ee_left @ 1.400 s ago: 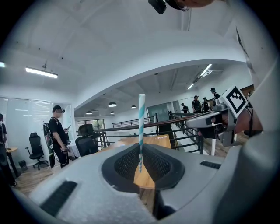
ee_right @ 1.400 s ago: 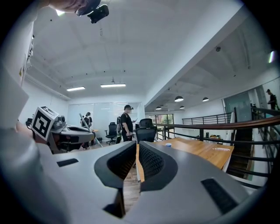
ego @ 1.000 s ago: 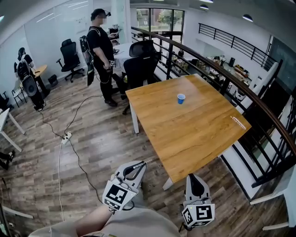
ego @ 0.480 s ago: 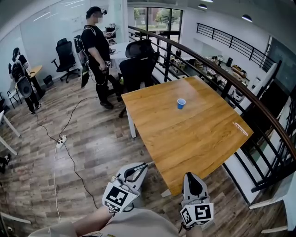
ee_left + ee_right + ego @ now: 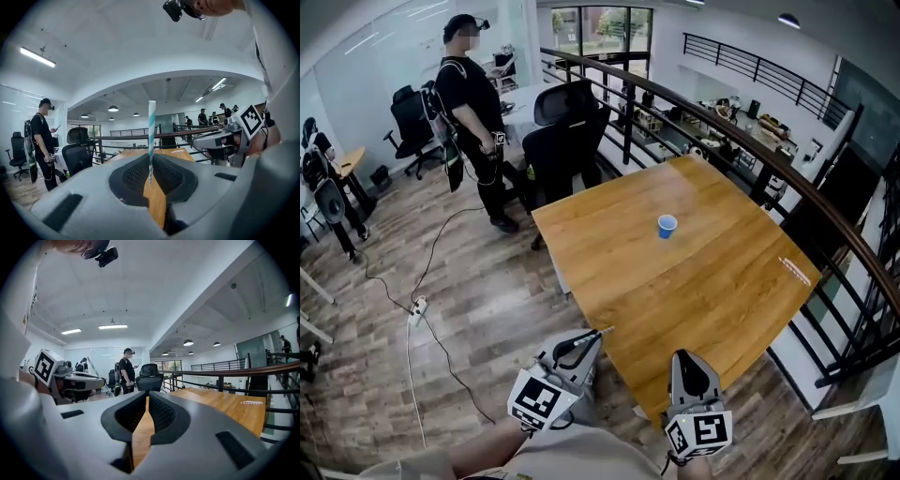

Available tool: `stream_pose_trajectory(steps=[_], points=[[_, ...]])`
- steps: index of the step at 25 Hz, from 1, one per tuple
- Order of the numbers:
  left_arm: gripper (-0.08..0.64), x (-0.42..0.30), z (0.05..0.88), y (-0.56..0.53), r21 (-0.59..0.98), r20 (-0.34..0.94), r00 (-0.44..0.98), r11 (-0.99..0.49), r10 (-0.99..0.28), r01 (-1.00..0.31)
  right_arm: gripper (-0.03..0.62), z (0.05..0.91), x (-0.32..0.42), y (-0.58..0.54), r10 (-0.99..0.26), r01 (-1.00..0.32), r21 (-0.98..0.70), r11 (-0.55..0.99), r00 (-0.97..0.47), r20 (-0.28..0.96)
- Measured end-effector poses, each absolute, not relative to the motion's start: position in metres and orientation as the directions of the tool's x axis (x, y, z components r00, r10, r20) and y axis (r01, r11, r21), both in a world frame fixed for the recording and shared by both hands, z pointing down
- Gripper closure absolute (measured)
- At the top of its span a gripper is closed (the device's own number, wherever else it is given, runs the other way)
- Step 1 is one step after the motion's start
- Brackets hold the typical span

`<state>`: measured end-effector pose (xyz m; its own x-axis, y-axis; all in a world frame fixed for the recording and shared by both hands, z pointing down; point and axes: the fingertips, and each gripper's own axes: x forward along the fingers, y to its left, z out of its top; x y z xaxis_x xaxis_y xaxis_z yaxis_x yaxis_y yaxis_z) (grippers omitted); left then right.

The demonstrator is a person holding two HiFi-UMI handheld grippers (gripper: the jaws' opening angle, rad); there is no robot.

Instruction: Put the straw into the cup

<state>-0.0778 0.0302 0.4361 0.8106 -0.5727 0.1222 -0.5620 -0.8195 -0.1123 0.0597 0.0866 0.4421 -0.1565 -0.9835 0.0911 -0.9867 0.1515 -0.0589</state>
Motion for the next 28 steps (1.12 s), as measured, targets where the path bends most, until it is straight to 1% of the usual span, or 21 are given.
stream_pose_trajectory(steps=[5, 10, 16, 23, 28], points=[[0.525, -0.064, 0.439, -0.041, -0.111, 0.152, 0.844, -0.857, -0.515, -0.503, 0.561, 0.438, 0.067, 0.013, -0.988, -0.992, -0.068, 0.103, -0.110, 0.108], [0.525, -0.050, 0.435, -0.112, -0.072, 0.166, 0.874, -0.890, -0.457, -0.451, 0.561, 0.435, 0.079, -0.054, -0.992, -0.996, -0.084, 0.038, -0.048, 0.119], [0.525, -0.038, 0.432, -0.186, -0.095, 0.159, 0.912, -0.925, -0.379, -0.368, 0.561, 0.432, 0.086, -0.119, -0.987, -0.998, -0.054, -0.030, 0.020, 0.162], [0.525, -0.027, 0.431, -0.244, -0.070, 0.155, 0.931, -0.943, -0.332, -0.325, 0.561, 0.426, 0.087, -0.181, -0.983, -0.996, -0.046, -0.074, 0.065, 0.173], [0.525, -0.019, 0.429, -0.266, -0.061, 0.155, 0.942, -0.954, -0.299, -0.292, 0.561, 0.420, 0.093, -0.206, -0.977, -0.997, -0.004, -0.079, 0.076, 0.200]])
